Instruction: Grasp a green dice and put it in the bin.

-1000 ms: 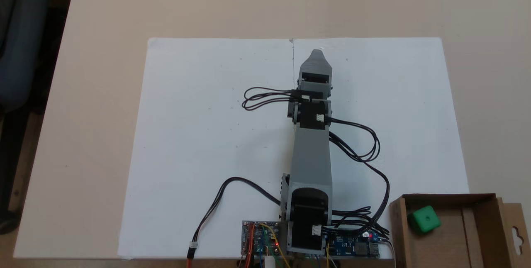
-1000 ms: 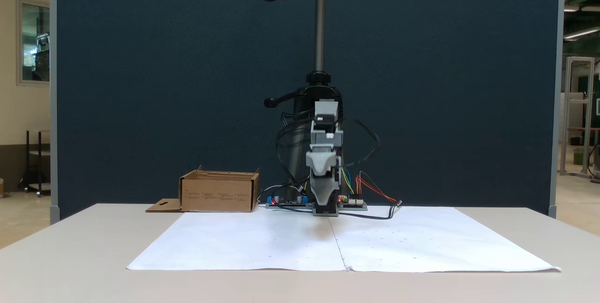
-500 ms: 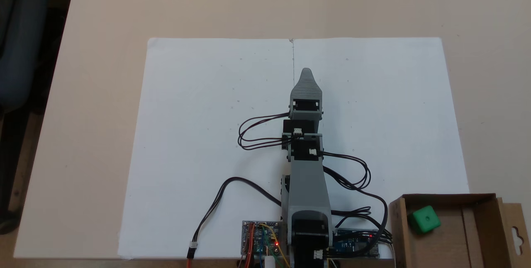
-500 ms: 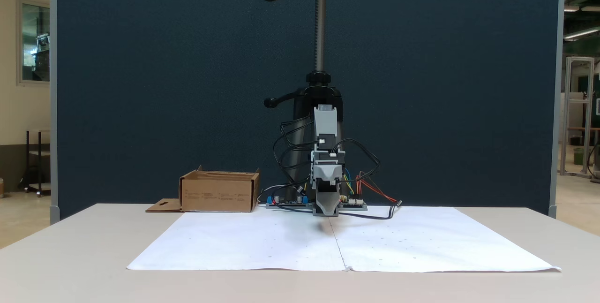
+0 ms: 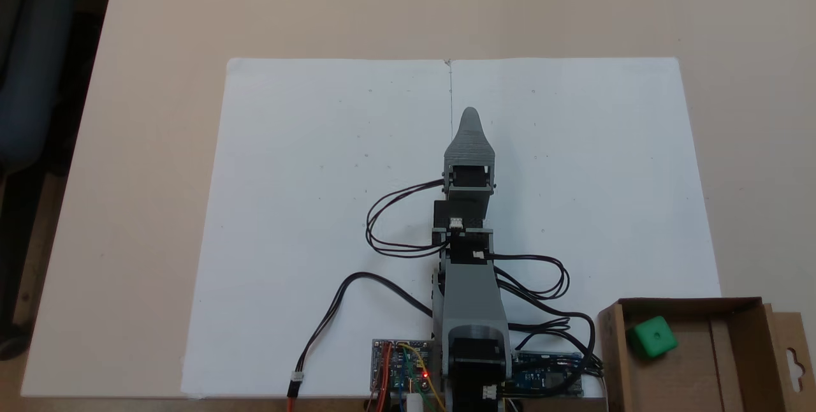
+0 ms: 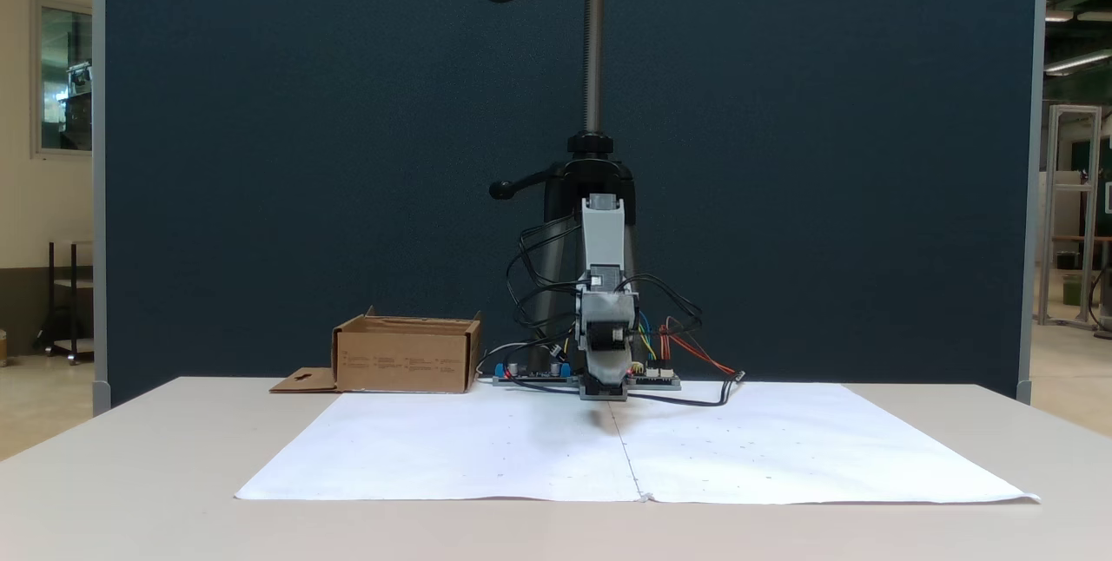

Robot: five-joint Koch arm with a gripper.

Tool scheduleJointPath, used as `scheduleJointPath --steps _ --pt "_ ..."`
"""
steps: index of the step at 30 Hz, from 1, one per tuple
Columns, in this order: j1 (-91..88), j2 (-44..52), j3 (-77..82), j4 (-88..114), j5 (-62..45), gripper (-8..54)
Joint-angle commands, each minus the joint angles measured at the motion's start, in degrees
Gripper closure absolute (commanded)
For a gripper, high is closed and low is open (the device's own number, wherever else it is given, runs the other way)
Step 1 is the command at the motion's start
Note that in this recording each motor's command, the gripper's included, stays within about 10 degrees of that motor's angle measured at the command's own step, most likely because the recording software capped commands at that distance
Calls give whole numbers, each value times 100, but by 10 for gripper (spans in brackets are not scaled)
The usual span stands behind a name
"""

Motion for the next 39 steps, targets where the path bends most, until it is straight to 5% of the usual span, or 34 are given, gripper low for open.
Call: scheduleJointPath --steps 1,19,39 --pt "88 668 360 -947 -35 25" --pt "44 633 378 -3909 -44 11" --pt "35 633 378 -3911 -44 10"
